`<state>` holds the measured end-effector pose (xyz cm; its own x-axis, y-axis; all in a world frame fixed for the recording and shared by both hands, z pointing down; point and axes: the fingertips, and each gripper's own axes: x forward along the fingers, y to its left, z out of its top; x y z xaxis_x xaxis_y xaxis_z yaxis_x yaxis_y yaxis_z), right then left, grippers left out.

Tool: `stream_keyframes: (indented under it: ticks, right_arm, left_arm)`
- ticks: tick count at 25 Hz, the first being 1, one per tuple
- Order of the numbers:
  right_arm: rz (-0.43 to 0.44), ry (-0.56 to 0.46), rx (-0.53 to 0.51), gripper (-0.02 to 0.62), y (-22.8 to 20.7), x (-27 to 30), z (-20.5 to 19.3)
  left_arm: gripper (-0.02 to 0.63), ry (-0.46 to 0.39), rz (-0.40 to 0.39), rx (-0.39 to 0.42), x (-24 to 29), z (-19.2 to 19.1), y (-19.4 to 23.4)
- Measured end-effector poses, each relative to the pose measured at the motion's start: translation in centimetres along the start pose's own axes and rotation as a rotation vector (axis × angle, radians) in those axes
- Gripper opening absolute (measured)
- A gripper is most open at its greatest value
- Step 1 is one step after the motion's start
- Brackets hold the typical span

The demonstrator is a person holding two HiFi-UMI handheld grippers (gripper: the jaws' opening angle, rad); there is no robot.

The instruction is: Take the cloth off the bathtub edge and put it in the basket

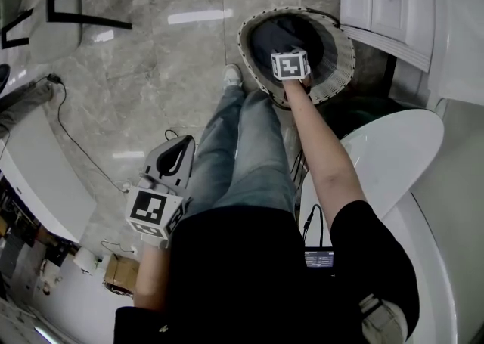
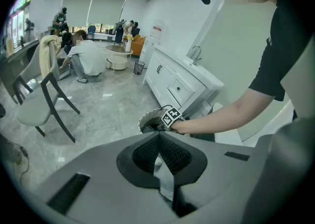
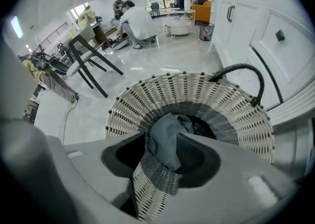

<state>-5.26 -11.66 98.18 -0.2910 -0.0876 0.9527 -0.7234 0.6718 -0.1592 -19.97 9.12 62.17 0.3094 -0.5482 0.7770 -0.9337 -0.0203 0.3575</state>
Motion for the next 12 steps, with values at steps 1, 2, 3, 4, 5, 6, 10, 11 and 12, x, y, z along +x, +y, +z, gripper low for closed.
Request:
stream_keyframes:
  ticks: [1,2,3,4,5,6,10,11,12]
  right_arm:
    - [-0.001,-0.004,-0.002,0.184,0.1,-0.9,0.2]
    - [-0.001,-0.011,-0.006,0.173,0.2,-1.8,0.4]
    - [0.000,-0.019,-0.011,0.166,0.4,-2.8,0.6]
    - [-0.001,-0.027,-0.019,0.145,0.5,-3.8,0.8]
    - [-0.004,-0.036,-0.027,0.133,0.5,-4.9,1.0]
    - [-0.007,-0.046,-0.033,0.117,0.4,-6.0,1.3]
    - [0.006,-0.079,-0.042,0.000,1.2,-10.7,2.2]
    - [0.014,-0.086,-0.051,-0.002,1.7,-11.9,2.3]
    - [0.020,-0.097,-0.061,-0.003,2.2,-13.2,2.7]
  left_arm:
    - [0.012,-0.009,-0.003,0.005,-0.2,0.4,-0.2]
    - [0.012,-0.018,-0.006,0.009,-0.4,0.9,-0.5]
    - [0.012,-0.028,-0.009,0.012,-0.7,1.4,-0.7]
    - [0.012,-0.037,-0.012,0.014,-0.9,1.9,-0.9]
    - [0.012,-0.048,-0.016,0.020,-1.1,2.4,-1.2]
    - [0.013,-0.059,-0.021,0.030,-1.3,3.0,-1.5]
    - [0.012,-0.106,-0.030,0.056,-2.3,5.4,-2.5]
    - [0.012,-0.116,-0.033,0.058,-2.6,5.8,-2.7]
    - [0.012,-0.125,-0.037,0.063,-2.8,6.3,-3.0]
